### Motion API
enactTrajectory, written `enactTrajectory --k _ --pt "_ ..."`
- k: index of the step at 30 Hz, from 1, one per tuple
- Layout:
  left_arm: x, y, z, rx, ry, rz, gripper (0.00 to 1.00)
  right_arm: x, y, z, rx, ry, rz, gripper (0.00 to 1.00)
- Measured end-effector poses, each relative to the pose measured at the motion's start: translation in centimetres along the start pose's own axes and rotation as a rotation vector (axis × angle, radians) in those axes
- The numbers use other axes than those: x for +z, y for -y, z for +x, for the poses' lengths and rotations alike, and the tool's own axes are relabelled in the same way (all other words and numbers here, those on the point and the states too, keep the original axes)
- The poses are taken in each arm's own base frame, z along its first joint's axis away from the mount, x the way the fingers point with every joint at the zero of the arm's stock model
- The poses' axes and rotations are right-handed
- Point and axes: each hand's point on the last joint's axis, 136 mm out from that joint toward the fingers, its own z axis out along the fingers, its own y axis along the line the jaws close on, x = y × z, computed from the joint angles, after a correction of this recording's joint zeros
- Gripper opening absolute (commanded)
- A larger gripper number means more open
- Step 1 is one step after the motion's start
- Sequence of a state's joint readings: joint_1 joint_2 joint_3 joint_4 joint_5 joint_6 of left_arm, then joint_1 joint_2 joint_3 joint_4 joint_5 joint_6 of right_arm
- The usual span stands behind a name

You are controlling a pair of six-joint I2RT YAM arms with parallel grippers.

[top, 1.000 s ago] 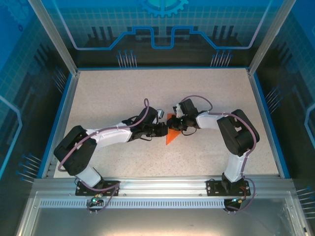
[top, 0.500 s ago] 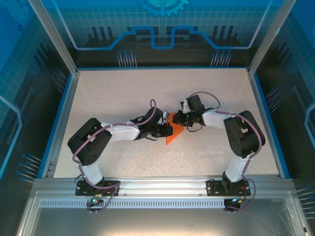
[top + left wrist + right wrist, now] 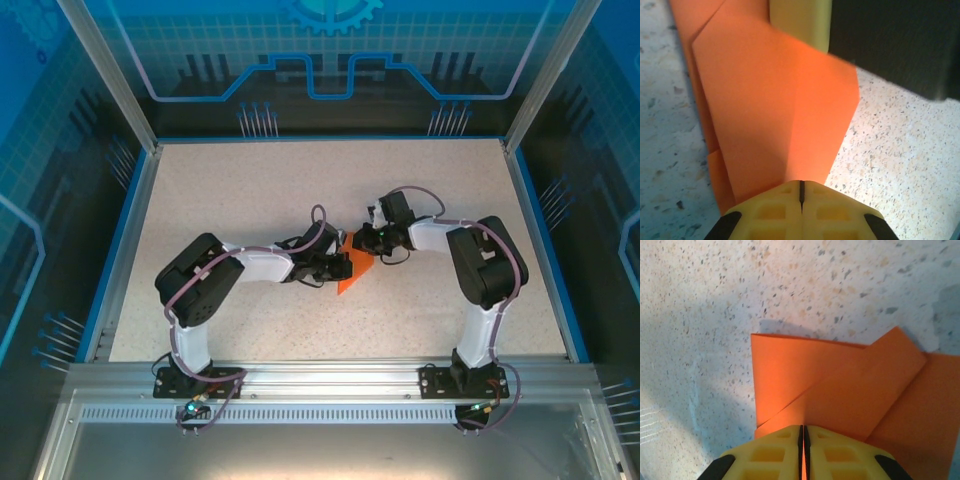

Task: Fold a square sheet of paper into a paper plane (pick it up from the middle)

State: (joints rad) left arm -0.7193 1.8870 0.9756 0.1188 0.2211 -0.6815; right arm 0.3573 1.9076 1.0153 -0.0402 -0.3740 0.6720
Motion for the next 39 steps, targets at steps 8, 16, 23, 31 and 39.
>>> enactTrajectory --k 8,16,23,31,39 --pt "0.2 -0.8 0.3 -0.007 -0.004 -0.025 0.01 0.2 0.8 -1.1 0.026 0.007 -0.005 0.11" --pt "0.3 -0.9 0.3 -0.002 0.012 -0.017 0.00 0.2 1.2 -2.2 0.079 -0.004 -0.050 0.12" --pt "0.3 -1.0 0.3 0.004 0.025 -0.006 0.00 0.0 1.8 -3.9 0.098 0.031 -0.042 0.12" --pt "0.4 -0.9 0.3 0.005 0.028 -0.004 0.00 -1.1 4.1 -7.5 0.123 0.128 0.014 0.12" --pt "0.0 -0.8 0.7 0.005 0.014 -0.012 0.12 -3.3 3.9 -8.3 0.080 0.184 0.075 0.30"
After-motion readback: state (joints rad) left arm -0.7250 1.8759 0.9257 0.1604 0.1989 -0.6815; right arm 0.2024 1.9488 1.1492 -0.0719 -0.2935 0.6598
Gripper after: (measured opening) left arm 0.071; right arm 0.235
